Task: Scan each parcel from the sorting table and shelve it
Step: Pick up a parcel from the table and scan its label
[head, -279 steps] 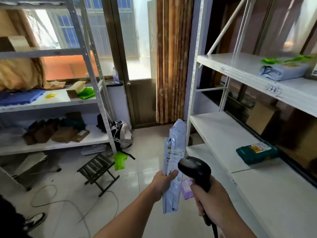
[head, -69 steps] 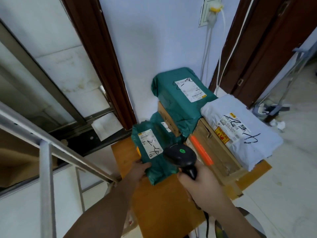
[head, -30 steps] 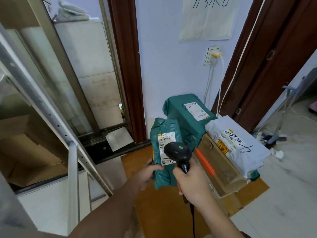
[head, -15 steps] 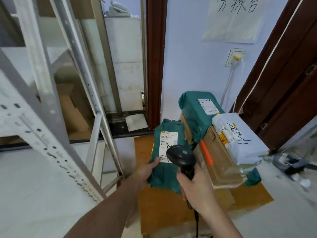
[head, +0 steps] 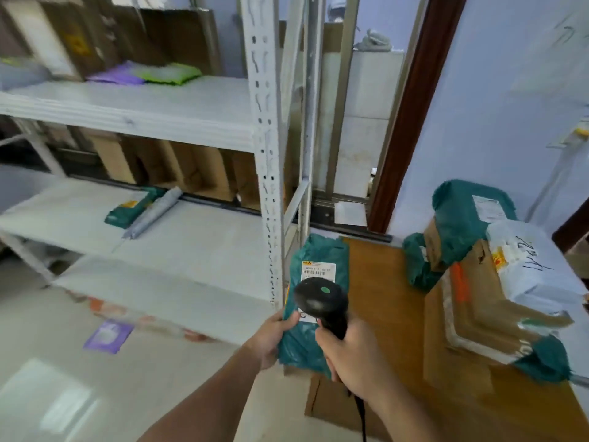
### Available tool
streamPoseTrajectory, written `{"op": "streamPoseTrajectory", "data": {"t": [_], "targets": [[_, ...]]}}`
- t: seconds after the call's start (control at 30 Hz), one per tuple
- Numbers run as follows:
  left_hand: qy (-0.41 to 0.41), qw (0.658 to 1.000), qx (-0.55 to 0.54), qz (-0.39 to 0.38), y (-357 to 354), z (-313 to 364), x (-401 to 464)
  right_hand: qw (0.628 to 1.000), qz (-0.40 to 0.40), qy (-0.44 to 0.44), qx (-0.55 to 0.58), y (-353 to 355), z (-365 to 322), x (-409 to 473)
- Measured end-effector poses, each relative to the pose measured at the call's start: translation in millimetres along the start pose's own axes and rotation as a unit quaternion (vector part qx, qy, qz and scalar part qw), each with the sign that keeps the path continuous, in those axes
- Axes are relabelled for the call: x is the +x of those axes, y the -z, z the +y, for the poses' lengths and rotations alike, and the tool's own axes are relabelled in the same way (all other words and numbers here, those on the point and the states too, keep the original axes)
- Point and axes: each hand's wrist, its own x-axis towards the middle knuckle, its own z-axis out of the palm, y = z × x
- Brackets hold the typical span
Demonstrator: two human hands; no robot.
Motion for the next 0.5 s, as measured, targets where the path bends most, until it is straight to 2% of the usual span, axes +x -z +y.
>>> {"op": "streamPoseTrajectory", "data": {"t": [0.2, 0.37, 0.5], "targets": [[-0.075, 0.990, -0.078, 0.086, 92.0, 4.3, -78.6, 0.997, -0.071, 0.037, -0.012, -90.9, -40.4, -2.8], [-0.103, 0.972, -0.126, 0.168, 174.7, 14.0, -132.9, 0.991, -0.121, 0.051, -0.020, -161.0, -72.9, 0.2], [-0.119, 0.961, -0.147, 0.204, 246.0, 26.9, -174.2, 0.989, -0.134, 0.052, -0.027, -218.2, -100.6, 7.3]]}}
